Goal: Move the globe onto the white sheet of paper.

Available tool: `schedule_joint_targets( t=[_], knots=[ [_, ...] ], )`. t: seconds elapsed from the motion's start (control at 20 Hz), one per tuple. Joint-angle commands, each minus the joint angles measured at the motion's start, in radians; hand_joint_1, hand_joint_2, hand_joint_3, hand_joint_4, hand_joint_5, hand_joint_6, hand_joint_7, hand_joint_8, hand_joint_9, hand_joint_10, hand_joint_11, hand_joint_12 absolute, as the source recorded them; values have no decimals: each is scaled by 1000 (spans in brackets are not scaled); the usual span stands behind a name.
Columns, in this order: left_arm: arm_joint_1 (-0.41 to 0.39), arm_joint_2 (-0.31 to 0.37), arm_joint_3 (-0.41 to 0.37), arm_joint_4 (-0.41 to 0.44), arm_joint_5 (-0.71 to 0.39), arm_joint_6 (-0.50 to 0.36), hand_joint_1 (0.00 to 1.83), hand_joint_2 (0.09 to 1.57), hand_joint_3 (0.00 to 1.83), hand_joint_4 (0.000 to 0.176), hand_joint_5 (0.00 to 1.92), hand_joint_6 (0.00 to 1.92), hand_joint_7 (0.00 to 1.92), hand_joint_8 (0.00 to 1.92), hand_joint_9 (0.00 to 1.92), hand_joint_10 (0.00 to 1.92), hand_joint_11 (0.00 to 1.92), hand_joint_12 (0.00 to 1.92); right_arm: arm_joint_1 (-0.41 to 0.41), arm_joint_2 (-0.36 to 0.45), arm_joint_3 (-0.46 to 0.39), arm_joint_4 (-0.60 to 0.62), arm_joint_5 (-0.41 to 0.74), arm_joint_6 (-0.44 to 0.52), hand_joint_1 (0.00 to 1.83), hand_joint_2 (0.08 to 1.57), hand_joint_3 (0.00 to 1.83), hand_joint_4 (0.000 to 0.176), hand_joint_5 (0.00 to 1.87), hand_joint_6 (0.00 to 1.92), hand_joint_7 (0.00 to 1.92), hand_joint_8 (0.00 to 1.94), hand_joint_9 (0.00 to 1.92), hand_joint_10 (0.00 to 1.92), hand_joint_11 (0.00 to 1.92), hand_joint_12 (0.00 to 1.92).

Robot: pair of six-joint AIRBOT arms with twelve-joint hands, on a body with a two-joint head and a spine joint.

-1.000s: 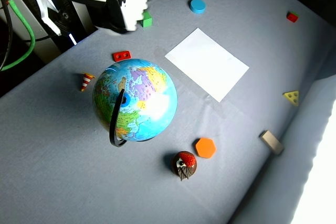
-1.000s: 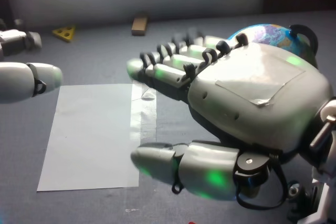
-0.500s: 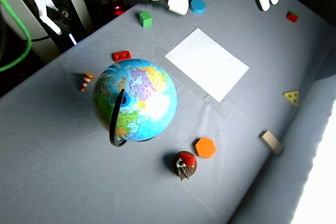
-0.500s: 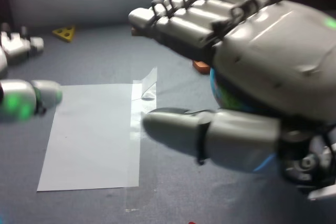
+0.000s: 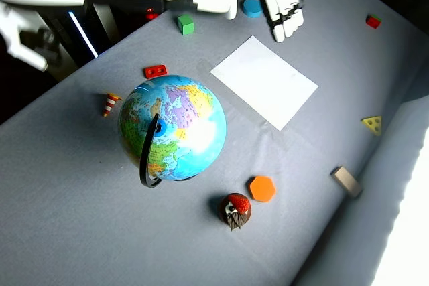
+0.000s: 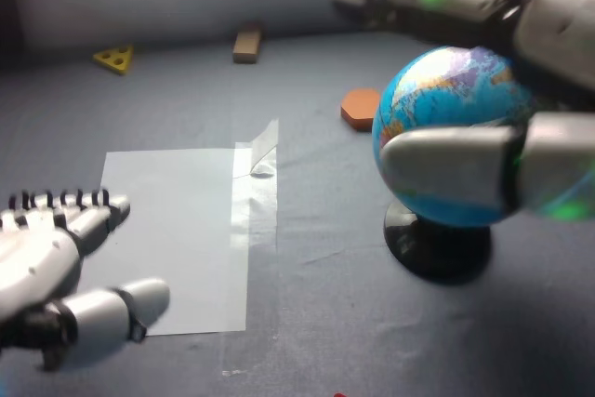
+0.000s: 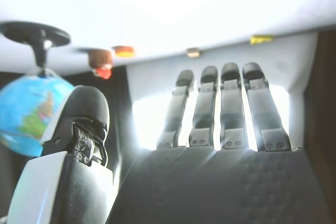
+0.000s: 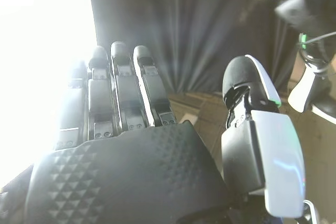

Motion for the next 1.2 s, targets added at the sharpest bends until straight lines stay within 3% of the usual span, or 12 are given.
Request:
schedule_joint_targets(
  t=[0.0,0.25,0.5,0.65,0.9,1.15],
  knots=[
    [12,-17,-7,59,-149,-23,0,1274,6,23,5,0,0,0,0,0,0,0,11,12,24,-154,144,125,0,1172,0,0,130,0,144,0,137,0,0,39],
    [121,-136,4,111,-244,-34,0,1273,5,23,2,1,0,0,0,0,0,0,1,24,141,-639,307,519,0,1162,0,0,113,0,131,0,138,1,0,38],
    [177,-196,33,133,-271,-39,0,1275,5,23,6,2,0,0,2,1,0,0,7,14,209,-841,468,814,0,1161,0,0,113,0,132,0,140,1,0,62],
    [176,-231,67,140,-272,-44,0,1275,4,23,6,2,0,0,2,1,0,0,-26,29,212,-960,514,896,0,1160,0,0,113,0,132,0,140,1,0,63],
    [175,-260,116,161,-261,-57,0,1276,4,14,0,0,0,0,0,0,0,0,-100,49,222,-1097,566,943,0,1163,0,0,139,5,156,3,140,3,0,114],
    [175,-262,133,194,-245,-66,0,1277,3,12,0,0,0,0,0,0,0,0,-170,43,260,-1179,632,931,0,1163,0,0,141,3,155,1,139,1,0,152]
  ],
)
